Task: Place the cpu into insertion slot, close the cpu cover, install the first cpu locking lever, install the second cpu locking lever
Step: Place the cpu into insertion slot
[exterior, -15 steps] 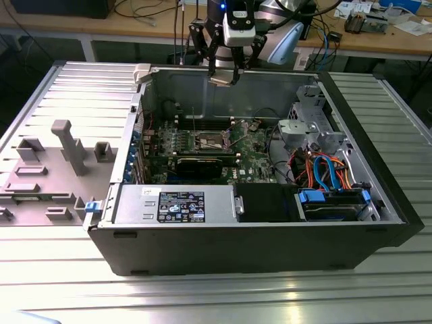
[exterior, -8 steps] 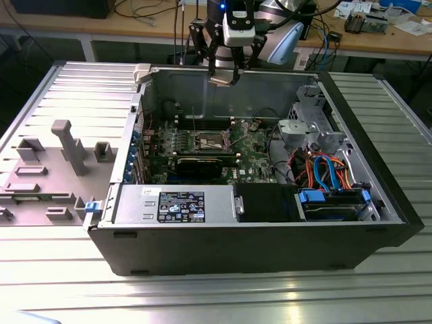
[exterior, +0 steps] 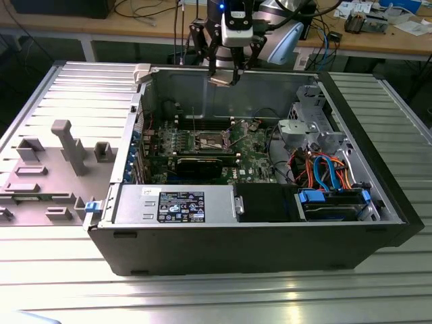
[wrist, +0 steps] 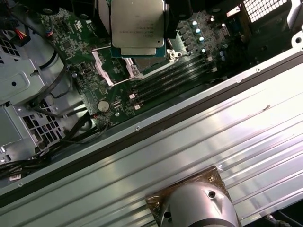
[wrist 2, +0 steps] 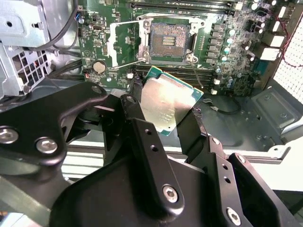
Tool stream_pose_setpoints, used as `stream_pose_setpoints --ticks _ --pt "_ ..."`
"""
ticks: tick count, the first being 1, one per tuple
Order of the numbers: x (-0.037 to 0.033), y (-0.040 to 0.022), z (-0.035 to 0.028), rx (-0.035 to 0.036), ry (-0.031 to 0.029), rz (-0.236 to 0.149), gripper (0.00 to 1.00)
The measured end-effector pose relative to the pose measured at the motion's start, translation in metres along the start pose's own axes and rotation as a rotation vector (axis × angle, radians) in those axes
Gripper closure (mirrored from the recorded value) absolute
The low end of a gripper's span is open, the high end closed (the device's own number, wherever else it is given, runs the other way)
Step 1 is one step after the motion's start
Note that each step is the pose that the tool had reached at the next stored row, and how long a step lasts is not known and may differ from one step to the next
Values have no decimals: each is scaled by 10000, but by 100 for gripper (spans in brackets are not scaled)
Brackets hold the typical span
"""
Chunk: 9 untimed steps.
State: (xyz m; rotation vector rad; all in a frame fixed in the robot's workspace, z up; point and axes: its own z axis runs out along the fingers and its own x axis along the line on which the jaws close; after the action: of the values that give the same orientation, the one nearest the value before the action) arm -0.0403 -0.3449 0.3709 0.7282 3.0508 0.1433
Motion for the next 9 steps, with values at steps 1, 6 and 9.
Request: stream_pose_setpoints --ticks 1,6,9 --pt "0 0 0 -1 -9 99 46" --pt "0 0 4 -13 -46 511 46" --pt "0 0 4 -15 -65 723 46"
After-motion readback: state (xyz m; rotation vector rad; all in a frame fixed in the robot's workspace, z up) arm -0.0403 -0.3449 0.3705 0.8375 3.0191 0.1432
